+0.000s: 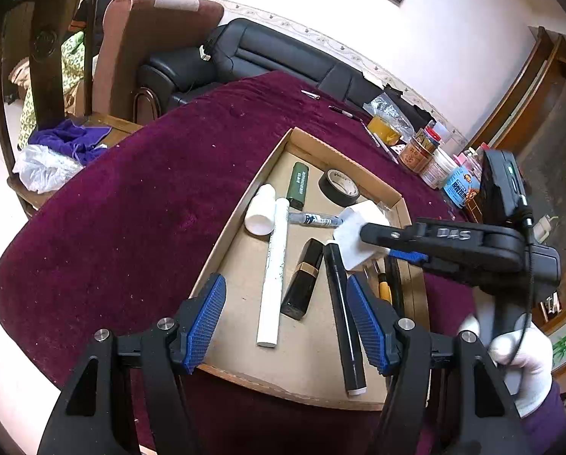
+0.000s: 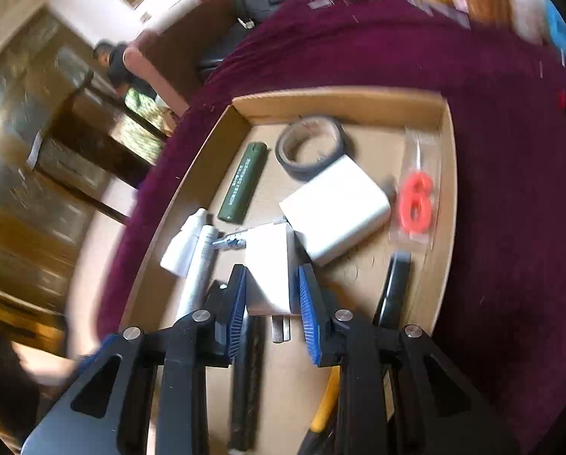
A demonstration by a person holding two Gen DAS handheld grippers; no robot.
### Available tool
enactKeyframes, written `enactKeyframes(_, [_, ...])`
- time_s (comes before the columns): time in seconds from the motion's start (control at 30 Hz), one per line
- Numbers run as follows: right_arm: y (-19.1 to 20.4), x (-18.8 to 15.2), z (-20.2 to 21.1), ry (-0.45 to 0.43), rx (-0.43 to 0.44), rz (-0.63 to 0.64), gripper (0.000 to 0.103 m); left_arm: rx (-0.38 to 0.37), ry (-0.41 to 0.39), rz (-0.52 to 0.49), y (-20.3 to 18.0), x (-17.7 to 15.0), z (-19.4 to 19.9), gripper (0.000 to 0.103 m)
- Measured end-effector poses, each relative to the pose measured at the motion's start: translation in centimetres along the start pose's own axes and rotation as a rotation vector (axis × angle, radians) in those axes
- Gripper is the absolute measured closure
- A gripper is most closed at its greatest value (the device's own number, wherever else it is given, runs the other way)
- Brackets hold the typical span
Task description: Organize rigid objects
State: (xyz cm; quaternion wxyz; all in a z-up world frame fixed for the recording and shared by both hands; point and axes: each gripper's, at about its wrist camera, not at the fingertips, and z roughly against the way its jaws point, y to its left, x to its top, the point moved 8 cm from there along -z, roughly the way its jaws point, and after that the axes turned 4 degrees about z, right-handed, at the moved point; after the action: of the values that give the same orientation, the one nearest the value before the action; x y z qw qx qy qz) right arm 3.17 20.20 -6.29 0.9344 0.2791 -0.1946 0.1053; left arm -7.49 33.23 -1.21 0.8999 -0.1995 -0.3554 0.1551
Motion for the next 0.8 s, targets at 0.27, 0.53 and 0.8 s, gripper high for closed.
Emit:
enactKeyframes(0.27, [-1.5, -2.2, 1.3, 0.066, 0.267, -0.217, 0.080, -0.004, -0.009, -0.009, -0.6, 0.0, 0.4, 0.043])
enactKeyframes(0.53, [-0.3, -1.9, 4.7, -0.095, -0.040, 0.037, 0.046, 0.014, -0.036, -0.064, -2.6, -0.4, 1.4, 0.038])
enactKeyframes(0.8, [-1.5, -1.5, 10.3, -0.261, -0.194, 0.150, 0.046, 0.167, -0.204, -0.180, -4.9, -0.1, 4.2, 0.037])
